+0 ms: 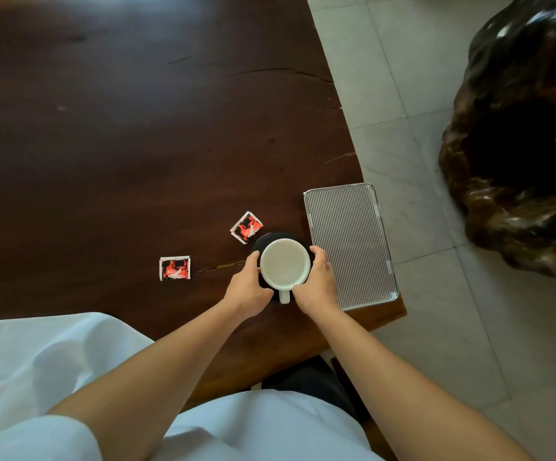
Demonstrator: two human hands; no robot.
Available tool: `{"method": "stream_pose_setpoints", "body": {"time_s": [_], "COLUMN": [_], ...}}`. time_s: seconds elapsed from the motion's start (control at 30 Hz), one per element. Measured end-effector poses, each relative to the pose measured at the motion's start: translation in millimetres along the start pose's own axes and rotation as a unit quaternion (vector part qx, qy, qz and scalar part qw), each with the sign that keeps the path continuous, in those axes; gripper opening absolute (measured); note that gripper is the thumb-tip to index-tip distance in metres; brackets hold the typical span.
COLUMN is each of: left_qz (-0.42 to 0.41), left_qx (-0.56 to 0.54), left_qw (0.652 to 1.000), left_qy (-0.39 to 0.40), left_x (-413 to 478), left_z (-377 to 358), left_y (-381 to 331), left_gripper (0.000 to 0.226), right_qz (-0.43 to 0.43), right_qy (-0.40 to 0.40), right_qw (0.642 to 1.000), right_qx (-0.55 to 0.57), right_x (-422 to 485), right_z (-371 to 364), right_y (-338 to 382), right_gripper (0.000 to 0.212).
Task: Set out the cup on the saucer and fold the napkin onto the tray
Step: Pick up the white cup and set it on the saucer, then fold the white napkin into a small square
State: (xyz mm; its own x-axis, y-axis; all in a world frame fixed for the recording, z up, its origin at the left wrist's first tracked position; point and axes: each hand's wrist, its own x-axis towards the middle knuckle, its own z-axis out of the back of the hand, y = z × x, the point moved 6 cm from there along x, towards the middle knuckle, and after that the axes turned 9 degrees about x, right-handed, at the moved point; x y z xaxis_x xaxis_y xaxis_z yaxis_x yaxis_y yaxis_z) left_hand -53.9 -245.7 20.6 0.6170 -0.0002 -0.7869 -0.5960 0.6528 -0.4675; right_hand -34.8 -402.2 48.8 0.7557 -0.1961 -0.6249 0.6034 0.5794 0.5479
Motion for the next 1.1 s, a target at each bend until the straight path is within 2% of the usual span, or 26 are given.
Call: {"method": "stream_pose_setpoints", "body": {"time_s": [0.13,0.27,0.4,0.57,0.7,0.83,1.1], "left_qz": [-0.02,-0.044,-0.06,-0.044,-0.007,0.04,0.107], "left_qx": [-0.005,0.013,0.035,0.065,0.093,0.083,0.035], "left_qw": [1.0,0.998,0.997,0.996,0.99,0.985,0.97], "left_qy": [0.012,0.042,0.039,-0.035,-0.103,-0.149,-0.216], "left_x": [-10,-23,-39,-69,-97,-124,-171], "left_z": [6,13,20,33,36,23,-25], "left_y": [12,19,26,43,64,85,114], "left_gripper": [0.08,0.064,0.04,0.012,0.009,0.007,0.004], "right_qz": [0.014,0.036,0.046,0.111,0.169,0.211,0.223], "right_qy": [-0.082,-0.094,-0.026,0.054,0.079,0.096,0.188], "right_qw": [0.996,0.993,0.997,0.985,0.966,0.954,0.929], "right_qx": [-0.033,-0.058,-0.05,-0.117,-0.18,-0.188,-0.228], "right_x": [-23,-49,-69,-90,-96,-101,-112], "right_z": [4,-3,-21,-41,-36,-27,-48], "right_y": [8,14,17,27,36,29,-17], "right_gripper": [0.078,0.061,0.029,0.02,0.016,0.009,0.008]}}
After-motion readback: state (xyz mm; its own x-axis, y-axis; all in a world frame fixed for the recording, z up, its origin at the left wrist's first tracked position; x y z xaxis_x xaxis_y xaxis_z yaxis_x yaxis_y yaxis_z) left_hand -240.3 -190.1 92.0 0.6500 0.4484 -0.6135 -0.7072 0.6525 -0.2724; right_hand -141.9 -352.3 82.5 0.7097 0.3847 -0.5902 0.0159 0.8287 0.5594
